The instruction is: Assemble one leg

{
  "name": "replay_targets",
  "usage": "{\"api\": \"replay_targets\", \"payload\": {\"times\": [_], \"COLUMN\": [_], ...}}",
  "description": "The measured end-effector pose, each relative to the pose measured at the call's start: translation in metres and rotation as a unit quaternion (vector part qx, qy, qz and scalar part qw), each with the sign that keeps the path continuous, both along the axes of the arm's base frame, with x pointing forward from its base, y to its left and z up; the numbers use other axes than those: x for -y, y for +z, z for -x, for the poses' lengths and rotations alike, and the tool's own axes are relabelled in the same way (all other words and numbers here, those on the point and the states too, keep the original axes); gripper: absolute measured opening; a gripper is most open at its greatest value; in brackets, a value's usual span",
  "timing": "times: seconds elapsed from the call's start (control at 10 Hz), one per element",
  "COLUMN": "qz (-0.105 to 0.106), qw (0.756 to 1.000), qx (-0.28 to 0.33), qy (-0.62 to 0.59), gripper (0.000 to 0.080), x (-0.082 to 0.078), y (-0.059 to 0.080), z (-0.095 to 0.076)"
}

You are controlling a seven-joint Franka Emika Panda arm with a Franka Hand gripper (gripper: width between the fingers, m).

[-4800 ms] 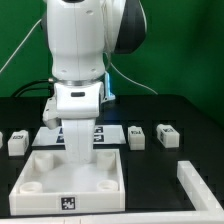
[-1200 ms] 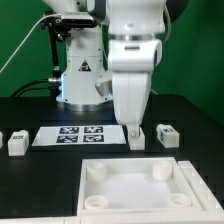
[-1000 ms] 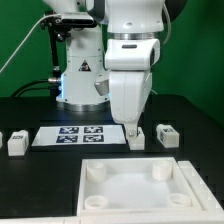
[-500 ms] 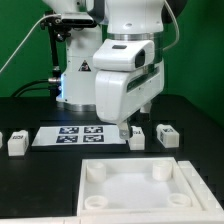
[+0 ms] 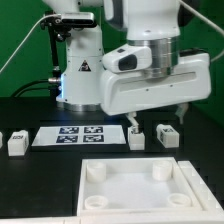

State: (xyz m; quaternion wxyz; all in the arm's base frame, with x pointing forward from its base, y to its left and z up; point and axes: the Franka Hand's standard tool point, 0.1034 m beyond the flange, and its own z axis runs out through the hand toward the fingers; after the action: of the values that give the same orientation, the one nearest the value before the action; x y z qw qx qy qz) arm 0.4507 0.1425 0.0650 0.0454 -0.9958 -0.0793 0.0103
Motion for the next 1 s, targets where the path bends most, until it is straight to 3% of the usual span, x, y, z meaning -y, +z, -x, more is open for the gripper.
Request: {"api": "replay_targets", "payload": {"times": [0.2,0.5,0.7,0.8,1.0], "qz": [-0.001,0.003,0.019,0.018,0.035], "qw": [1.0,1.0,0.993,0.985,0.961], "qx": [-0.005,-0.017,-0.115,-0.172,-0.273], "qy": [-0.005,-0.001,-0.003,-0.023,-0.016], "gripper": [0.0649,0.0649,0.0649,0.0649,0.0649], "x": [-0.022,-0.022,-0.02,-0.021,-0.033], "y": [-0.004,-0.005,-0.005,-0.013,-0.022], "z": [0.008,0.01,0.019,0.029,0.046]}}
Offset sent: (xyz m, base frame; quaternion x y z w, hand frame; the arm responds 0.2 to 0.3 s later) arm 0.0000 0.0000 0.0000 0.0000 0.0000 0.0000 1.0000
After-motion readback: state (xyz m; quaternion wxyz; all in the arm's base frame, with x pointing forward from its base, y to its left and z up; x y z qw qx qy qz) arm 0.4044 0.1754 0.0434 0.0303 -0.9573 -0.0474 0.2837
